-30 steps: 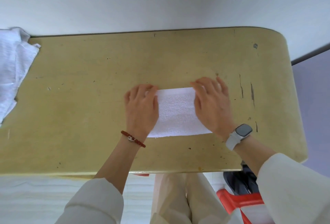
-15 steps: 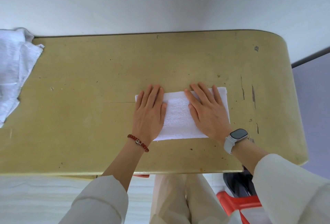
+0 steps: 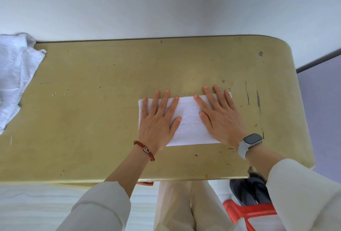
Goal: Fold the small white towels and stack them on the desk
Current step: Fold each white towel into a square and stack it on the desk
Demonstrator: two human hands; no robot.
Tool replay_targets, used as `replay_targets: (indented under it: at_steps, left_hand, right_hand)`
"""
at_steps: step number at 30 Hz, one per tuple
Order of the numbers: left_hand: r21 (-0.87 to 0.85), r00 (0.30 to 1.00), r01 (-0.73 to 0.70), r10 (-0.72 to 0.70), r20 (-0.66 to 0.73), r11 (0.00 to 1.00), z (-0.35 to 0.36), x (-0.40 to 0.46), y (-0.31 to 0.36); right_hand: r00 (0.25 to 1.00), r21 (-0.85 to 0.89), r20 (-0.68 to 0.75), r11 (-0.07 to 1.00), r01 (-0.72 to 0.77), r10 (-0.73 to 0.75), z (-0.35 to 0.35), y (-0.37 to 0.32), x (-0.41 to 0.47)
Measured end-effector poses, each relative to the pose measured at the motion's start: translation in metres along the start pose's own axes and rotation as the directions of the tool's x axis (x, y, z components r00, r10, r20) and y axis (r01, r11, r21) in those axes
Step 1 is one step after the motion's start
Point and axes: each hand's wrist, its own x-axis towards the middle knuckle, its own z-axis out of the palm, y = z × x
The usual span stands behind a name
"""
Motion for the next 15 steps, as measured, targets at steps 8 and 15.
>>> replay_targets:
  at_steps: [8, 15]
  left_hand:
    - [0.103, 0.998, -0.055, 0.053, 0.018, 0.993, -0.008, 0.008, -0.042]
    - [0.128, 0.984, 0.172, -0.164, -0.071, 0.977, -0.027, -0.011, -0.079]
  right_hand:
    - [0.993, 0.185, -0.117, 0.983, -0.003, 0.025, -0.01, -0.019, -0.022]
    - [0.957, 0.233, -0.129, 0.93, 0.285, -0.262, -0.005, -0.053, -0.041]
